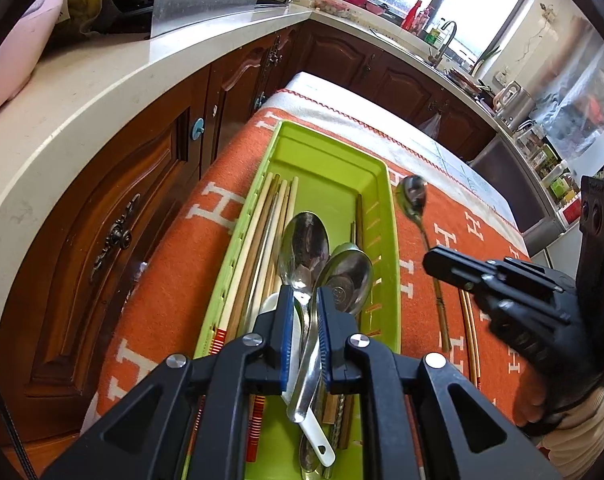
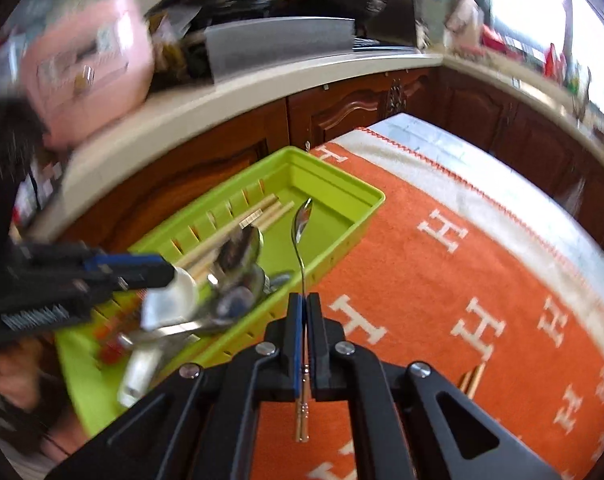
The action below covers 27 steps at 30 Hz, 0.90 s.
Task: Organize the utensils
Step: 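Move both open tools back toward the wooden chopsticks on the blanket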
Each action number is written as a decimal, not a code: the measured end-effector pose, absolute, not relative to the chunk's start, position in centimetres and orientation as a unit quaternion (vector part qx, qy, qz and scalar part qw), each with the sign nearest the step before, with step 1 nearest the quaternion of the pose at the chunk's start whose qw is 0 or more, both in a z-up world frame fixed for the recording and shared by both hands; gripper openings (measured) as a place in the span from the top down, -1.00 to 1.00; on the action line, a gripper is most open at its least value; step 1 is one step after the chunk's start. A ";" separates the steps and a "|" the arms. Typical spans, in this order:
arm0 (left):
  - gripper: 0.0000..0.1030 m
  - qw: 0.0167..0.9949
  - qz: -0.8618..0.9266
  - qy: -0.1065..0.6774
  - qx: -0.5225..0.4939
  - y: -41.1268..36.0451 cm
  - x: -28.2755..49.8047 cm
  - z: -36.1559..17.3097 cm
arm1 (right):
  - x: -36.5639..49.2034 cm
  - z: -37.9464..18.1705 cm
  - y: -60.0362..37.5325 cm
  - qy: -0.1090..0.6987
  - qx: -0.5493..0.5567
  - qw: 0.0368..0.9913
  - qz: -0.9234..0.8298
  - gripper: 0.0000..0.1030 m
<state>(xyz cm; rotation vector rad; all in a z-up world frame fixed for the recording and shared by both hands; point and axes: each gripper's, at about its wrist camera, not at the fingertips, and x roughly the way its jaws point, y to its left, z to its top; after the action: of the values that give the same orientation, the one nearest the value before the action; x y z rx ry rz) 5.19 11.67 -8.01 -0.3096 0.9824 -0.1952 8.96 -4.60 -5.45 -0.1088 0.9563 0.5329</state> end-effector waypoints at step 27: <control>0.73 0.865 -0.090 0.472 -0.146 11.9 5.5 -8.0 | 13.2 -8.6 -5.9 0.543 0.278 0.775 0.165 0.77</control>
<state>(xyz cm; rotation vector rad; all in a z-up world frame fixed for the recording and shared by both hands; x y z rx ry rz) 5.48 11.93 -8.04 -0.3058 0.9887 -0.1895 13.20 -5.91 -8.56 0.6013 1.1752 0.3579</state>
